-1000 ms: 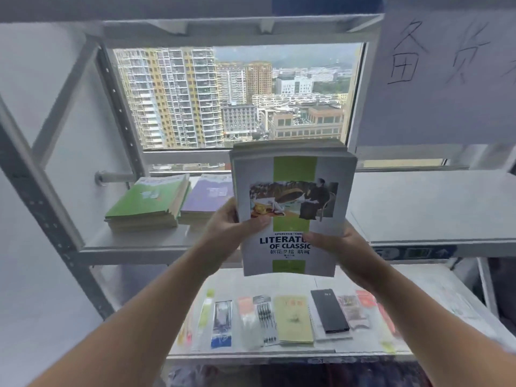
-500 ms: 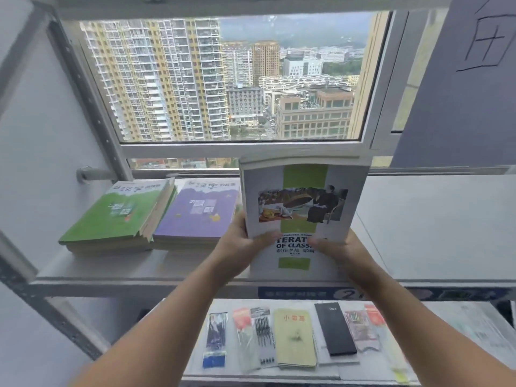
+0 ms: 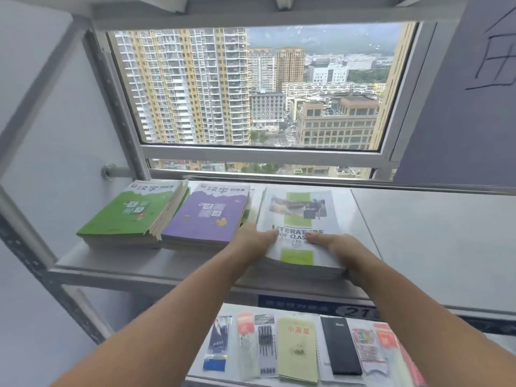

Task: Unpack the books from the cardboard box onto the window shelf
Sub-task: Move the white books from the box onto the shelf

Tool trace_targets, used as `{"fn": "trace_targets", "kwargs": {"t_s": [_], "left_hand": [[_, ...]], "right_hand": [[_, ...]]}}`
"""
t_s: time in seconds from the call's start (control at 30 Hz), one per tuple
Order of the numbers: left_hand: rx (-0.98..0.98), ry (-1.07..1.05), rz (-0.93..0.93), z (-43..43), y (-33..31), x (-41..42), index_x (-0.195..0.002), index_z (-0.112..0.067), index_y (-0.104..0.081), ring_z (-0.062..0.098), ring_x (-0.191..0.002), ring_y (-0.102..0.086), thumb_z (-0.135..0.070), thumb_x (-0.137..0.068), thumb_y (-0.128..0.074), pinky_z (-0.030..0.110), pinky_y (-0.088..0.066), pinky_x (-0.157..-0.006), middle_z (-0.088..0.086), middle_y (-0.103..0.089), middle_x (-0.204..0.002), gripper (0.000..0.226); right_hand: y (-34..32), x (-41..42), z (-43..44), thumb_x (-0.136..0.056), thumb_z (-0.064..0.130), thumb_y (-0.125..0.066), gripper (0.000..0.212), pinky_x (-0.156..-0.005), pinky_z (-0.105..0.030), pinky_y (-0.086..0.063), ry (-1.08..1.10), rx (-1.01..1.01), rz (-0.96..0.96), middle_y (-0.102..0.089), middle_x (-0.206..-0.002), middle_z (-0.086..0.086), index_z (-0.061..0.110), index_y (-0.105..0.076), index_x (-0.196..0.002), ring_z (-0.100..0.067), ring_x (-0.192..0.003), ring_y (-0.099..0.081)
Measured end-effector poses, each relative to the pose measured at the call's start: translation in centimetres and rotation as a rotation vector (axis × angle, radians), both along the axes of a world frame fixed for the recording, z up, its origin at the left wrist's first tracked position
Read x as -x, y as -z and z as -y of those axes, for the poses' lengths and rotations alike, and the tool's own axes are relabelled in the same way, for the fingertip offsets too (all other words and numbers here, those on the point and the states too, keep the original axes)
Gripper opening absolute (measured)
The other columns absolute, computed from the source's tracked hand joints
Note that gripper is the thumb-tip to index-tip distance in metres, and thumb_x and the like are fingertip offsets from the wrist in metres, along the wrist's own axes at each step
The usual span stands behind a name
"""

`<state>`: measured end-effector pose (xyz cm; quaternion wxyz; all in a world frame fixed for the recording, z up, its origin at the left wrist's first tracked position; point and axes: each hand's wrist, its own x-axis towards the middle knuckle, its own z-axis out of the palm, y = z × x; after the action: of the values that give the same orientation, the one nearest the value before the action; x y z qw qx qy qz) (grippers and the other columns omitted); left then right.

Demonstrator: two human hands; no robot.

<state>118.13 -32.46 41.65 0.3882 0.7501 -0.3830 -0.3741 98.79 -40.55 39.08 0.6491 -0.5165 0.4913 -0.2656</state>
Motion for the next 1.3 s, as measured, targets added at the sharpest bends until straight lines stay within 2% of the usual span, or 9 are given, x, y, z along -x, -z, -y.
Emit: {"fn": "trace_targets", "kwargs": {"t_s": [0.2,0.3,0.4,0.5,0.57,0.7,0.93,1.1,1.3], "left_hand": [[-0.041,-0.034,0.095,0.2,-0.5,0.8,-0.133,0.001,-0.060,0.034,-0.118,-0.066,-0.026,-0.101,-0.060,0.048,-0.055,-0.103,0.016,-0.069,-0.129,0.042],[-0.004,-0.040,0.127,-0.3,-0.7,1.1,-0.142,0.002,-0.055,0.033,-0.114,-0.064,-0.022,-0.103,-0.053,0.039,-0.053,-0.090,0.014,-0.066,-0.127,0.046],[0.109,-0.013,0.222,-1.6,-1.4,1.1,-0.151,-0.006,-0.049,0.024,-0.132,-0.058,-0.021,-0.104,-0.049,0.031,-0.043,-0.100,0.010,-0.056,-0.151,0.050],[0.258,-0.005,0.351,-3.5,-2.4,0.7,-0.145,-0.012,-0.057,0.011,-0.103,-0.063,-0.025,-0.101,-0.054,0.025,-0.045,-0.088,0.006,-0.065,-0.141,0.046],[0.275,-0.012,0.492,-4.9,-2.6,-0.3,-0.144,-0.013,-0.058,0.017,-0.120,-0.061,-0.028,-0.101,-0.056,0.025,-0.039,-0.096,0.006,-0.062,-0.147,0.045],[0.113,-0.013,0.737,-9.6,-2.2,-3.6,-0.151,-0.014,-0.049,0.024,-0.147,-0.043,-0.033,-0.100,-0.060,0.036,-0.033,-0.118,0.007,-0.050,-0.158,0.056],[-0.206,-0.233,0.828,-22.7,0.3,-10.5,-0.158,-0.013,-0.040,0.027,-0.157,-0.026,-0.037,-0.104,-0.052,0.038,-0.017,-0.126,0.014,-0.032,-0.169,0.061],[-0.329,-0.378,0.789,-33.8,2.9,-13.9,-0.152,-0.013,-0.046,0.031,-0.146,-0.040,-0.040,-0.101,-0.053,0.040,-0.030,-0.119,0.013,-0.045,-0.159,0.058],[-0.502,-0.561,0.640,-50.2,7.8,-18.1,-0.164,-0.021,-0.027,0.031,-0.157,-0.026,-0.049,-0.101,-0.049,0.043,-0.024,-0.124,0.008,-0.022,-0.174,0.072]], "right_hand": [[-0.5,-0.5,1.1,-0.086,0.028,-0.085,0.024,-0.091,-0.058,-0.061,0.010,-0.058,-0.100,-0.084,-0.099,-0.013,0.009,-0.081,-0.100,-0.036,-0.087,-0.079],[-0.8,-0.6,1.0,-0.089,0.039,-0.078,0.048,-0.096,-0.052,-0.055,0.051,-0.028,-0.122,-0.073,-0.129,-0.015,0.008,-0.071,-0.126,-0.040,-0.107,-0.071],[-2.3,-0.4,1.1,-0.093,0.051,-0.068,0.077,-0.096,-0.043,-0.045,0.052,0.255,-0.395,-0.056,-0.147,-0.019,-0.001,-0.051,-0.147,-0.038,-0.126,-0.056],[-5.3,-0.6,0.9,-0.095,0.053,-0.060,0.057,-0.091,-0.042,-0.041,0.052,0.516,-0.468,-0.060,-0.129,-0.021,0.001,-0.064,-0.117,-0.033,-0.117,-0.056],[-7.1,-1.6,0.1,-0.096,0.054,-0.059,0.047,-0.094,-0.042,-0.040,-0.040,0.640,-0.493,-0.059,-0.125,-0.016,0.009,-0.063,-0.109,-0.028,-0.116,-0.055],[-8.7,-6.1,-3.6,-0.099,0.049,-0.063,0.072,-0.117,-0.041,-0.035,-0.272,0.986,-0.584,-0.046,-0.163,-0.012,0.009,-0.046,-0.156,-0.030,-0.150,-0.041],[-6.3,-15.1,-12.8,-0.095,0.052,-0.066,0.079,-0.115,-0.042,-0.039,-0.660,1.208,-0.543,-0.044,-0.164,-0.005,0.015,-0.040,-0.159,-0.025,-0.150,-0.041],[-3.2,-21.4,-21.6,-0.089,0.055,-0.072,0.084,-0.113,-0.041,-0.042,-0.945,1.255,-0.515,-0.047,-0.162,-0.004,0.016,-0.043,-0.157,-0.026,-0.145,-0.046],[1.3,-29.5,-35.2,-0.089,0.063,-0.067,0.091,-0.119,-0.039,-0.035,-1.272,1.234,-0.522,-0.040,-0.167,-0.001,0.018,-0.036,-0.162,-0.022,-0.151,-0.039]]}}
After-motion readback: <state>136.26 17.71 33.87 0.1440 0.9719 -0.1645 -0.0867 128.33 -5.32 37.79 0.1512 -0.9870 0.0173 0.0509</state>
